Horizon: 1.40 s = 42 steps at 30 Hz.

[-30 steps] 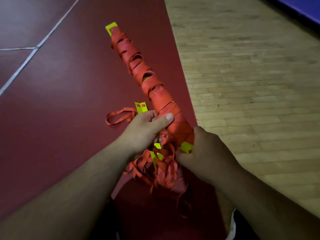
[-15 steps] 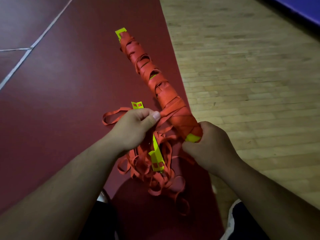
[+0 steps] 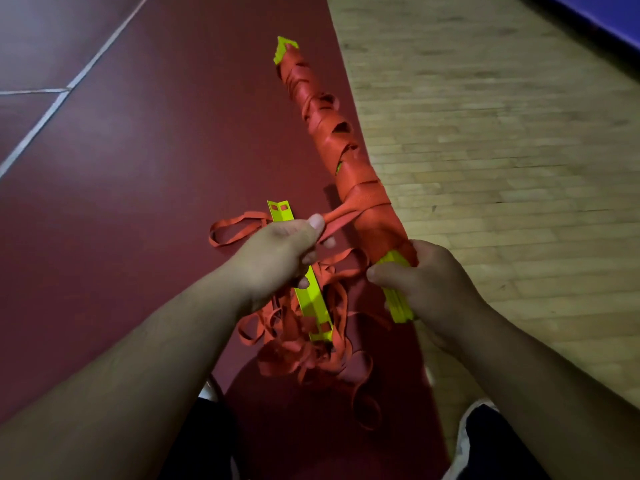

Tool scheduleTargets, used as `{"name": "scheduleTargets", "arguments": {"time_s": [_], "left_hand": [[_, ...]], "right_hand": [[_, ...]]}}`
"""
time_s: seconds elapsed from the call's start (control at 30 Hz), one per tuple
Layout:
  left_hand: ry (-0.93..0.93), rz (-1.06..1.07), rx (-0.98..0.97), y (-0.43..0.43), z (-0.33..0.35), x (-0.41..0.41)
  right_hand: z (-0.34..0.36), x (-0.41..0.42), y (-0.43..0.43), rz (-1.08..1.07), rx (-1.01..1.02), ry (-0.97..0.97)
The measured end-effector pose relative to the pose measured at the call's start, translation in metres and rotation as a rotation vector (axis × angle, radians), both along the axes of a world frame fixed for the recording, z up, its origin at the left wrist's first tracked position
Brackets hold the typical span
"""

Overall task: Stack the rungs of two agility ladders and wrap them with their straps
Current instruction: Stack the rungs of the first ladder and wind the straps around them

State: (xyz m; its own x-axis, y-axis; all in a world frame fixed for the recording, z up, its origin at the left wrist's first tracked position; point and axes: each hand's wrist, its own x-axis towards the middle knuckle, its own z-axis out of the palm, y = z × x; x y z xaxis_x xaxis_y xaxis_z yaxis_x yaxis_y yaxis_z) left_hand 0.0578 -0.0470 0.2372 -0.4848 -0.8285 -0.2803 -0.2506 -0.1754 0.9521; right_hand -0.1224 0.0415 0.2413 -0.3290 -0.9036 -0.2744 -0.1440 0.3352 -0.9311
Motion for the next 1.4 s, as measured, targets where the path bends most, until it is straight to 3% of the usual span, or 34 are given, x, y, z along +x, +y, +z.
{"name": "scheduleTargets", "arguments": {"time_s": [0.2, 0.37, 0.43, 0.53, 0.67, 0.87, 0.97, 1.03, 1.23, 1.3, 1.4], "left_hand": [[0.186, 0.060, 0.175, 0.005, 0.003, -0.008], [0.544, -0.086, 0.354, 0.012, 0.009, -0.007], [0.643, -0.103, 0.342, 0.016, 0.011, -0.010], [0.605, 0.004, 0.233, 0.018, 0.012, -0.015], [0.400, 0.202, 0.092, 0.010, 0.006, -0.014], [0.209, 0.449, 0.041, 0.008, -0.011, -0.017], [0.022, 0.428, -0.136, 0.015, -0.016, -0.022], [0.033, 0.343, -0.194, 0.017, -0.015, -0.024], [0.185, 0.080, -0.255, 0.005, -0.004, -0.013], [0.182, 0.062, -0.193, 0.002, -0.004, -0.008], [0.126, 0.066, -0.033, 0.001, -0.007, -0.004]], "right_hand": [[0.017, 0.007, 0.011, 0.223, -0.011, -0.617], [0.013, 0.010, 0.020, 0.536, 0.080, -1.090], [0.010, 0.010, 0.021, 0.611, 0.143, -1.216], [0.011, 0.003, 0.015, 0.619, 0.186, -1.022], [0.014, -0.002, 0.006, 0.355, 0.064, -0.590], [0.011, 0.015, 0.009, 0.350, 0.080, 0.385], [0.004, 0.026, 0.012, 0.355, 0.143, 0.762], [-0.001, 0.028, 0.010, 0.313, 0.178, 0.783], [0.008, 0.002, 0.002, 0.250, 0.146, 0.582], [0.011, -0.005, 0.005, 0.298, 0.137, 0.399], [0.010, -0.006, 0.014, 0.334, 0.119, -0.023]]}}
